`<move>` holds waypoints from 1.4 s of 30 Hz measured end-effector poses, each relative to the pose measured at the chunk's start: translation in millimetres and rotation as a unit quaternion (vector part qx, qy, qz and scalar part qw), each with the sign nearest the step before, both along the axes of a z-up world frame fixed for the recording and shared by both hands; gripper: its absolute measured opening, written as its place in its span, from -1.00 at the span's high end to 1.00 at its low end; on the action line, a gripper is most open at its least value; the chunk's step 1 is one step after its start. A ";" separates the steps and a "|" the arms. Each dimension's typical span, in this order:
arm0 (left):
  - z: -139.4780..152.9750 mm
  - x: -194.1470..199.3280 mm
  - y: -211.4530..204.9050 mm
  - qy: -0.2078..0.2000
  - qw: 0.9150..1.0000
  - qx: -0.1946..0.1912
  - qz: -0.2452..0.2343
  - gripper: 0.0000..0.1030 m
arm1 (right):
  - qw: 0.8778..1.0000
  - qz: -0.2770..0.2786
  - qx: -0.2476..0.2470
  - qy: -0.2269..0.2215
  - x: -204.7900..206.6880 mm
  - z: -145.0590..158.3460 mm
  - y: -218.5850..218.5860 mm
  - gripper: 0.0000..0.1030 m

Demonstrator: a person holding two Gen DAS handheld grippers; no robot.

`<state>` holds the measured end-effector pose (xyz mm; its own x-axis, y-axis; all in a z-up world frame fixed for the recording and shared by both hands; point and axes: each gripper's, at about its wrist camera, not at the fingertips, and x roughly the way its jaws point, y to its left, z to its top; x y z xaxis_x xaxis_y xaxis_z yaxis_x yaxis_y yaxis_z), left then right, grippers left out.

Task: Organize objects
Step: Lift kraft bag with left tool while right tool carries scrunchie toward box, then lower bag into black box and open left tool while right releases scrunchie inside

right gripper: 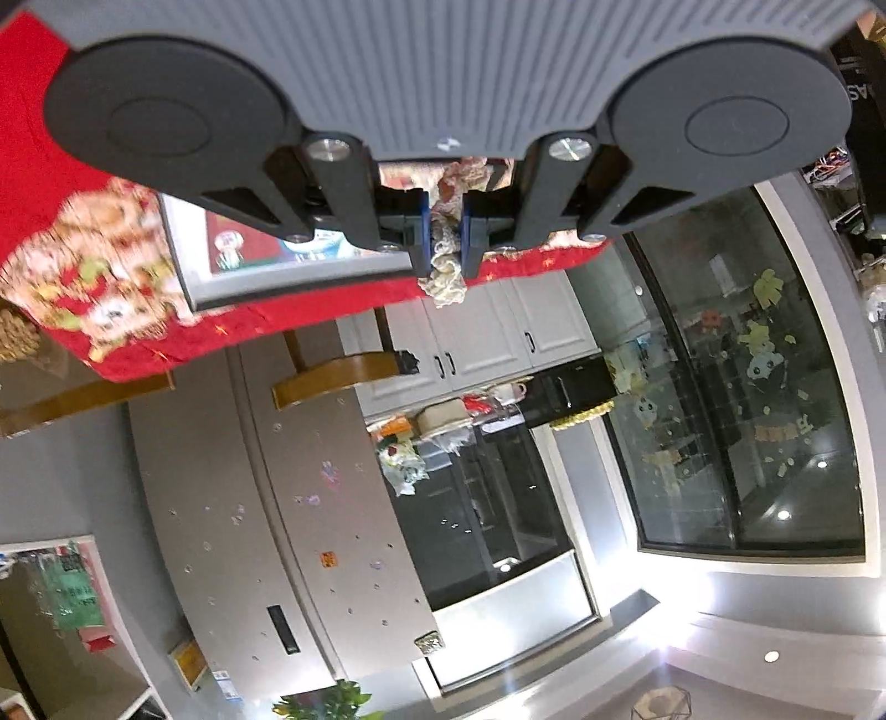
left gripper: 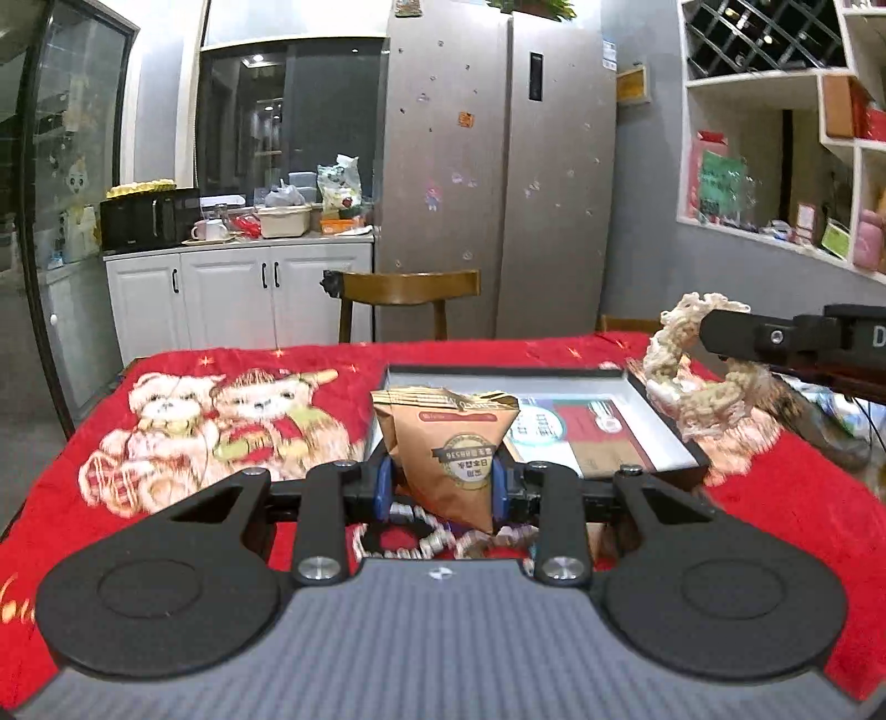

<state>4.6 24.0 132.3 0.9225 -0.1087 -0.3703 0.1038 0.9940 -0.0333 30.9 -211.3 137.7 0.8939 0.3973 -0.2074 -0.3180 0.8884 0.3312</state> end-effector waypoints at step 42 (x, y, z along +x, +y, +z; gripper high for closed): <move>-100.8 166.3 -8.9 0.158 0.987 -0.003 -0.030 0.27 | 0.992 0.023 -0.023 0.119 139.8 -84.3 11.2 0.77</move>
